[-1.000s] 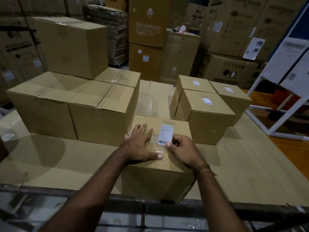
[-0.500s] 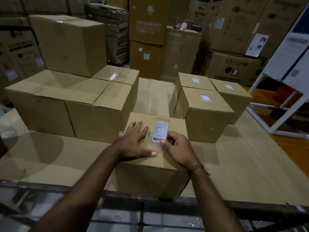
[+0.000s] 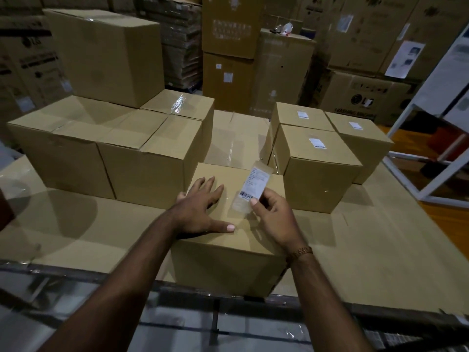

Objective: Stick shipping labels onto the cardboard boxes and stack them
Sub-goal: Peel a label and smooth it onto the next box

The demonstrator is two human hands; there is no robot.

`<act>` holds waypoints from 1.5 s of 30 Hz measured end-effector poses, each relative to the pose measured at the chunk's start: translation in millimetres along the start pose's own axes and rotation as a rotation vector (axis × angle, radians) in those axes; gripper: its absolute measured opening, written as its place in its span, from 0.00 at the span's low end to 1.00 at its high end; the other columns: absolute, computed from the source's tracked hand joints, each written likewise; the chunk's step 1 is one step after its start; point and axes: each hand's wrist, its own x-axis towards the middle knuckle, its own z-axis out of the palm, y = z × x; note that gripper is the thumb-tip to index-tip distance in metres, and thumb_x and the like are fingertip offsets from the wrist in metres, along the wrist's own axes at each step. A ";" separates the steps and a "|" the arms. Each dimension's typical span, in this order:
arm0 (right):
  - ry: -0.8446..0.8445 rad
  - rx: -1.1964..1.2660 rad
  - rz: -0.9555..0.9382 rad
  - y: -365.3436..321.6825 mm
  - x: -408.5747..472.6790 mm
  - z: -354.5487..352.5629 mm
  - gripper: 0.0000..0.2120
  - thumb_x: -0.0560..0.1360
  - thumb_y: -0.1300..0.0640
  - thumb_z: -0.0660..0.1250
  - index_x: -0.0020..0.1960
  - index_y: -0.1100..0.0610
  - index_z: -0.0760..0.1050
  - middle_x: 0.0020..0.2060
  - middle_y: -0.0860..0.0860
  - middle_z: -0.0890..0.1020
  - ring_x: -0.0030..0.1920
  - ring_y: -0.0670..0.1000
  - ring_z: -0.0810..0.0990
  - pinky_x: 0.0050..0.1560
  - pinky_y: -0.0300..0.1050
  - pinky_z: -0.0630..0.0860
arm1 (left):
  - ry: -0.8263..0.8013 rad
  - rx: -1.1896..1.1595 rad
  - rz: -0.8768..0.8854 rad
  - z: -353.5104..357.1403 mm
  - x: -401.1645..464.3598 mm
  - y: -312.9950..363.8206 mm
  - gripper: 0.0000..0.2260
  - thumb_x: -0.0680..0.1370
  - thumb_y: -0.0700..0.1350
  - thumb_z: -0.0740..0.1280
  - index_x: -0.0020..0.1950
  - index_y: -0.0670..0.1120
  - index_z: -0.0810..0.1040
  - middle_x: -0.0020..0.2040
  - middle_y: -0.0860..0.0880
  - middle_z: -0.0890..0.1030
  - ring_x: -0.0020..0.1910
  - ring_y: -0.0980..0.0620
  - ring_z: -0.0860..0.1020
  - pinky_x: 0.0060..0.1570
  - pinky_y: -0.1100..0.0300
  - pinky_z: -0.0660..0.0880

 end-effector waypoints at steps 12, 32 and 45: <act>-0.005 -0.093 0.037 -18.2 -6.7 11.8 0.12 0.81 0.61 0.72 0.62 0.51 0.85 0.55 0.46 0.88 0.58 0.50 0.86 0.64 0.55 0.82 | 0.396 -0.187 0.034 9.3 -45.0 -8.8 0.41 0.71 0.67 0.76 0.81 0.54 0.70 0.81 0.53 0.67 0.80 0.52 0.64 0.75 0.49 0.66; -0.236 0.310 -0.047 -153.0 -41.7 359.8 0.09 0.85 0.64 0.66 0.59 0.58 0.84 0.38 0.40 0.86 0.36 0.37 0.81 0.39 0.29 0.73 | 1.058 -0.548 -0.229 -122.2 -294.7 -256.8 0.19 0.83 0.60 0.65 0.68 0.53 0.82 0.58 0.57 0.85 0.55 0.63 0.82 0.56 0.58 0.80; -0.277 0.335 -0.090 -194.6 6.6 525.5 0.05 0.84 0.60 0.69 0.57 0.58 0.83 0.44 0.49 0.88 0.42 0.41 0.84 0.44 0.37 0.81 | 1.232 -0.752 -0.356 -187.1 -339.4 -354.0 0.10 0.86 0.56 0.62 0.62 0.59 0.81 0.53 0.62 0.86 0.53 0.62 0.83 0.50 0.67 0.78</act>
